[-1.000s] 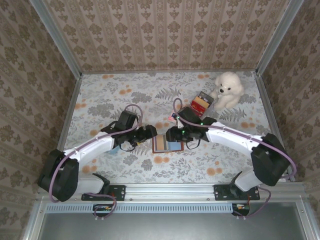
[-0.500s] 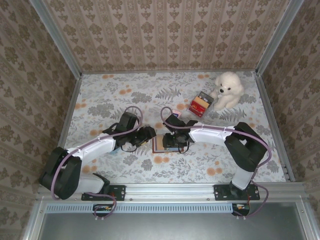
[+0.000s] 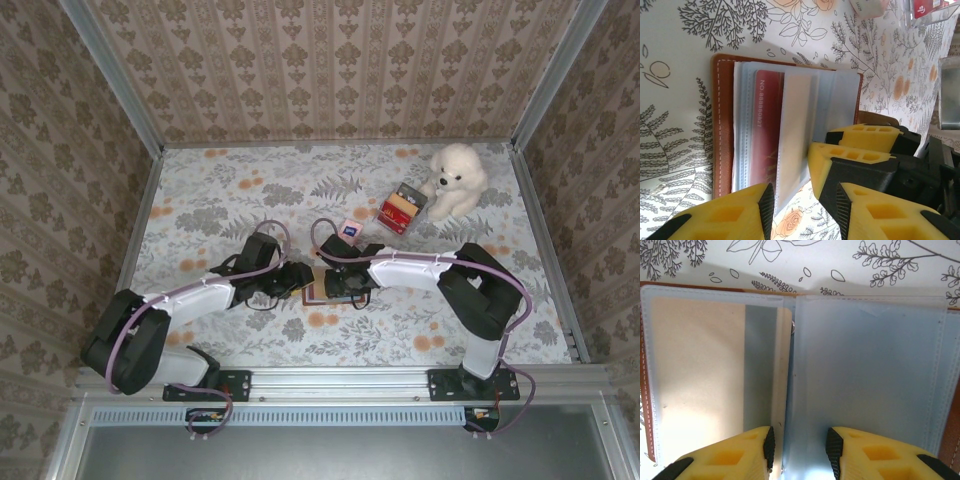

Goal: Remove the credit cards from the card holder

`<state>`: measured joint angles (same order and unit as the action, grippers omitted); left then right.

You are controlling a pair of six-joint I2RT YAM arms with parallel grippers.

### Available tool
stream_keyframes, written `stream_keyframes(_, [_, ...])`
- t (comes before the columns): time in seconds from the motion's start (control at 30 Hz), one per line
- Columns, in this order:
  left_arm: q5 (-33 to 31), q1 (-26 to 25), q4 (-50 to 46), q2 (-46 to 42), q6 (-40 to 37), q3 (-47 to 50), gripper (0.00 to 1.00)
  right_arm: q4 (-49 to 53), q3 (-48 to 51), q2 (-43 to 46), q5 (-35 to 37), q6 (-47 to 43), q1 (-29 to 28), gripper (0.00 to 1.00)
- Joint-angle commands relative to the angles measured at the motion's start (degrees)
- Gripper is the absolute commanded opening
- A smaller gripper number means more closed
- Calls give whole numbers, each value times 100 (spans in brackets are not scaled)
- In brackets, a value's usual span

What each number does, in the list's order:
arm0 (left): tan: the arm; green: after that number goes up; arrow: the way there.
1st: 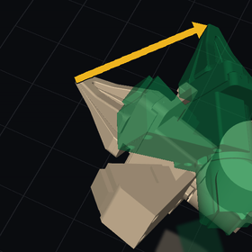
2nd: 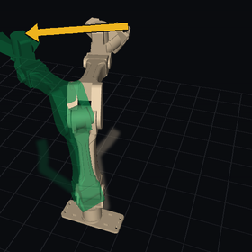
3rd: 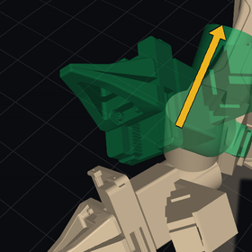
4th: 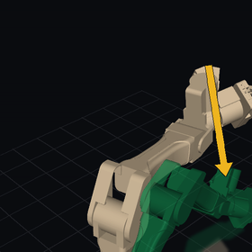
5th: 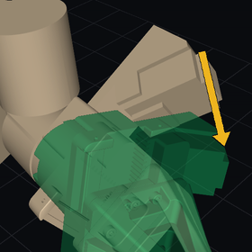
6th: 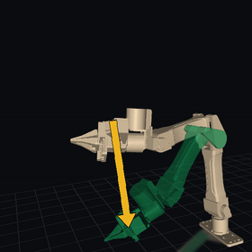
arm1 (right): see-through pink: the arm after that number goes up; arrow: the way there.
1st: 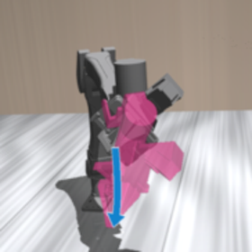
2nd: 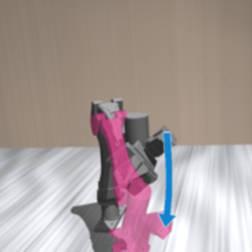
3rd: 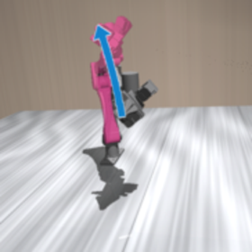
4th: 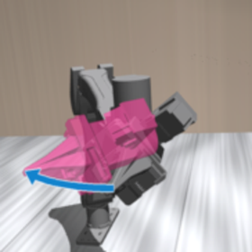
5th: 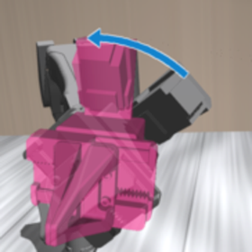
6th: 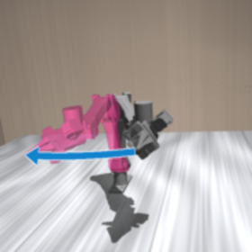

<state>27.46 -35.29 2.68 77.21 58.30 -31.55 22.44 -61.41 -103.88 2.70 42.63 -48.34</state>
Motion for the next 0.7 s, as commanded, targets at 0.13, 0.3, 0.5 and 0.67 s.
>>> stream_keyframes(0.13, [168, -79, 236, 358, -97, -86, 40, 64, 386, -607, 147, 42, -22, 39])
stream_keyframes(0.3, [154, -84, 221, 561, -144, -189, 41, -71, 418, -603, 55, 39, -22, 39])
stream_keyframes(0.5, [206, -83, 316, 721, -76, -241, 39, -94, 390, -572, -3, 8, -24, 39])
stream_keyframes(0.67, [217, -83, 323, 843, -119, -273, 37, -154, 399, -490, -143, 8, -21, 39])
